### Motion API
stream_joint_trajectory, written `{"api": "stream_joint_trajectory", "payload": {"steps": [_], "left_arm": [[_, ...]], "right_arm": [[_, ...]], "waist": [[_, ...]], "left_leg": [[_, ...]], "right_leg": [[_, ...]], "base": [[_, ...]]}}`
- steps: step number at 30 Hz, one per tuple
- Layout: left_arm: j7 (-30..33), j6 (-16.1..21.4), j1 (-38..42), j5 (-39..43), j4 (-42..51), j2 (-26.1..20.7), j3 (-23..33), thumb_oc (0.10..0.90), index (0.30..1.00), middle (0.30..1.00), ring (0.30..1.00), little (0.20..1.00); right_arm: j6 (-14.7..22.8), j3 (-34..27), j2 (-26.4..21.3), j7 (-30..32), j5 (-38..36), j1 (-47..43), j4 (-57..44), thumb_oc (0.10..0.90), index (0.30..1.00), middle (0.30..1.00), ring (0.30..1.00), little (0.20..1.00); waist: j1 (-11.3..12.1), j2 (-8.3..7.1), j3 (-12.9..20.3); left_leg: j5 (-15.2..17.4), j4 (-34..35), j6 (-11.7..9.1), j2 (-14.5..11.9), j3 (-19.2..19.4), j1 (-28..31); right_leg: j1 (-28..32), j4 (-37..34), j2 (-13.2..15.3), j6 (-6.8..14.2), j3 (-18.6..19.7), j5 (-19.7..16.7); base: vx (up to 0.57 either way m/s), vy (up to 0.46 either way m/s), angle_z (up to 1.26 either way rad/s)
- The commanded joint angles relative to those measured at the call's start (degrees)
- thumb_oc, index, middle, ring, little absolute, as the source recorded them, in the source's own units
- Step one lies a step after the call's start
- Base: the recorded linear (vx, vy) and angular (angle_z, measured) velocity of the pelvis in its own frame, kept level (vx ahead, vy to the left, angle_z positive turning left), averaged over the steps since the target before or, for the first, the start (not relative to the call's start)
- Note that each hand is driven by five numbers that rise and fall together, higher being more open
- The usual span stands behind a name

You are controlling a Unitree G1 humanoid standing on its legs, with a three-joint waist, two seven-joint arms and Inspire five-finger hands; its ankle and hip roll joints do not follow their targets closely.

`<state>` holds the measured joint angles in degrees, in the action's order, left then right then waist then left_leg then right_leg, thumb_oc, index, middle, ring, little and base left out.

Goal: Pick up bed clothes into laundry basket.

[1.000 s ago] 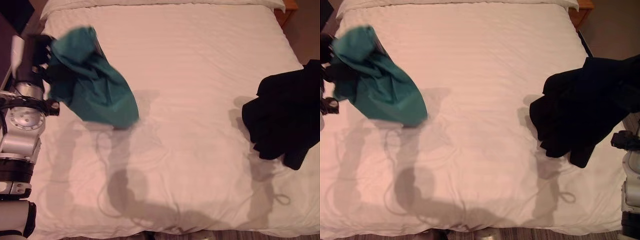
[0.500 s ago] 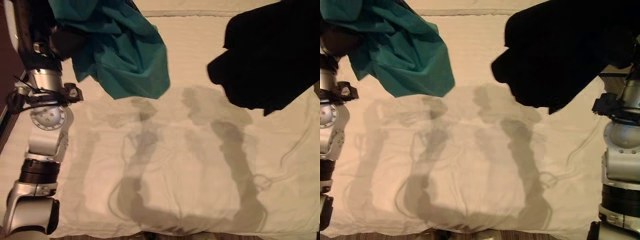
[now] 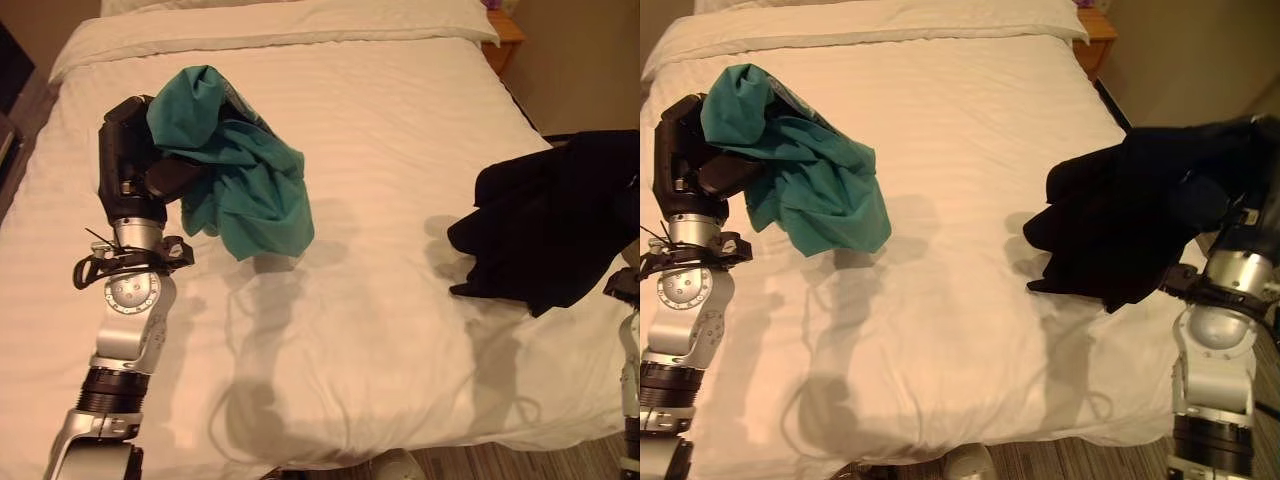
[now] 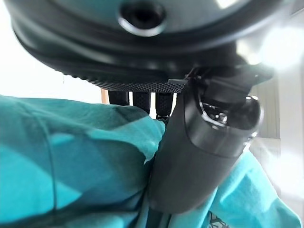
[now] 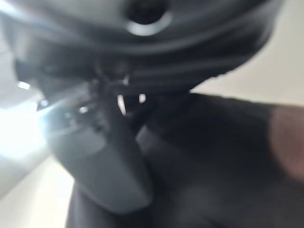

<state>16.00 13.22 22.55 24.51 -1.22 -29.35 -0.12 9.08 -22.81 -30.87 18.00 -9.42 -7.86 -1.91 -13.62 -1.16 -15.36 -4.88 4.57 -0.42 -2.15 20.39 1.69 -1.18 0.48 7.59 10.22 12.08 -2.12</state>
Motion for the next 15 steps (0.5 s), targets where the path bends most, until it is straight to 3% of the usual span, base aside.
{"api": "stream_joint_trajectory", "payload": {"steps": [1,2,5,6,7,9,10,11,12,13,14,15], "left_arm": [[-2.03,4.61,2.59,-0.71,6.11,1.34,2.96,0.4,0.3,0.3,0.3,0.3],[-2.87,4.21,-0.82,-0.56,7.9,3.26,3.55,0.4,0.3,0.3,0.3,0.3],[-4.03,3.52,-4.42,-0.23,10.13,5.03,3.86,0.4,0.3,0.3,0.3,0.3],[-4.51,3.4,-6.62,0.15,10.45,5.86,4.65,0.4,0.3,0.3,0.3,0.3],[-4.53,3.36,-6.92,0.09,10.59,5.89,4.69,0.4,0.3,0.3,0.3,0.3],[-5.81,2.8,-8.61,-0.7,11.1,7.49,4.12,0.4,0.3,0.3,0.3,0.3],[-6.7,2.89,-9.14,-0.17,11.8,8.04,3.21,0.4,0.3,0.3,0.3,0.3],[-6.78,2.88,-9.14,-0.13,11.83,7.95,3.31,0.4,0.3,0.3,0.3,0.3],[-7.8,2.77,-9.72,-0.25,12.41,7.68,3.02,0.4,0.3,0.3,0.3,0.3],[-7.46,2.96,-10.52,-1.35,13.96,7.23,2.88,0.4,0.3,0.3,0.3,0.3],[-7.15,3.03,-11.13,-1.93,14.78,7.06,2.83,0.4,0.3,0.3,0.3,0.3],[-6.94,3.4,-11.96,-1.96,15.27,6.85,3.66,0.4,0.3,0.3,0.3,0.3]], "right_arm": [[6.15,-2.05,-2.56,1.28,-0.09,-2.99,-7.44,0.4,0.3,0.3,0.3,0.3],[6.01,-1.01,0.62,1.33,1.91,-2.74,-8.96,0.4,0.3,0.3,0.3,0.3],[5.91,0.33,4.25,0.8,2.78,-2.2,-11.51,0.4,0.3,0.3,0.3,0.3],[6.04,1.49,5.21,0.45,3.76,-2.12,-12.68,0.4,0.3,0.3,0.3,0.3],[5.95,1.61,5.36,0.47,3.94,-1.92,-12.86,0.4,0.3,0.3,0.3,0.3],[5.24,0.64,4.27,-0.38,6.61,0.51,-15.74,0.4,0.3,0.3,0.3,0.3],[5.61,1.36,4.18,-0.84,5.99,-0.46,-17.06,0.4,0.3,0.3,0.3,0.3],[5.57,1.38,4.26,-0.87,5.98,-0.57,-17.05,0.4,0.3,0.3,0.3,0.3],[6.24,1.9,3.99,-1.62,4.55,-1.18,-17.37,0.4,0.3,0.3,0.3,0.3],[6.9,4.12,3.13,-2.05,3.34,-3.36,-17.52,0.4,0.3,0.3,0.3,0.3],[7.29,5.8,3.0,-2.13,2.71,-4.75,-17.37,0.4,0.3,0.3,0.3,0.3],[7.67,7.0,2.71,-2.4,2.05,-5.66,-17.37,0.4,0.3,0.3,0.3,0.3]], "waist": [[2.2,2.16,4.5],[3.44,2.37,4.64],[4.74,1.45,5.82],[6.22,0.6,6.9],[6.24,0.58,7.0],[5.68,-0.48,8.1],[5.93,-1.57,7.3],[6.18,-1.48,7.42],[6.79,-2.27,6.36],[8.95,-2.82,5.77],[10.03,-3.05,5.76],[9.95,-3.2,5.98]], "left_leg": [[8.66,0.43,-0.86,-2.11,3.17,7.02],[8.41,0.43,-0.23,-2.47,5.89,7.11],[8.16,0.43,-0.09,-2.13,8.45,7.18],[9.27,0.43,-0.23,-1.48,8.72,8.11],[9.37,0.43,-0.26,-1.47,8.81,8.31],[8.13,-1.98,-1.63,-1.49,10.13,7.97],[6.52,-7.23,-2.94,-3.35,12.58,5.84],[7.69,-8.02,-3.56,-3.58,11.29,5.91],[5.27,-13.82,-4.79,-5.03,10.04,2.95],[4.13,-17.68,-6.31,-5.06,-2.46,-0.23],[4.65,-17.66,-6.27,-4.97,-11.44,-0.42],[5.18,-17.84,-6.62,-5.73,-16.72,-0.26]], "right_leg": [[-5.03,14.8,1.51,1.44,-15.38,1.38],[-4.91,19.71,1.19,-0.01,-22.71,4.33],[-3.71,20.12,1.64,-0.54,-27.76,5.68],[-2.37,16.25,2.73,-0.32,-29.73,5.82],[-1.92,15.61,2.62,-0.28,-29.7,5.69],[2.33,6.17,-0.21,-1.24,-26.58,6.59],[4.28,3.18,-0.26,-2.12,-27.53,5.23],[4.84,2.6,-0.58,-1.97,-26.43,5.69],[5.15,1.64,-1.31,-3.32,-24.79,4.77],[4.56,0.96,-1.24,-3.4,-20.1,3.77],[3.25,1.78,-0.67,-3.04,-16.77,2.67],[1.53,2.77,0.09,-2.72,-14.01,2.15]], "base": [[-0.12,0.076,-1.24],[-0.13,0.091,-1.2],[-0.02,-0.003,-1.05],[0.07,-0.042,-0.79],[0.06,-0.147,-0.89],[0.03,-0.17,-0.6],[0.07,-0.084,-0.06],[-0.08,-0.116,-0.33],[-0.04,0.032,-0.76],[-0.14,0.102,-1.01],[-0.09,0.234,-1.17],[-0.06,0.237,-1.1]]}}
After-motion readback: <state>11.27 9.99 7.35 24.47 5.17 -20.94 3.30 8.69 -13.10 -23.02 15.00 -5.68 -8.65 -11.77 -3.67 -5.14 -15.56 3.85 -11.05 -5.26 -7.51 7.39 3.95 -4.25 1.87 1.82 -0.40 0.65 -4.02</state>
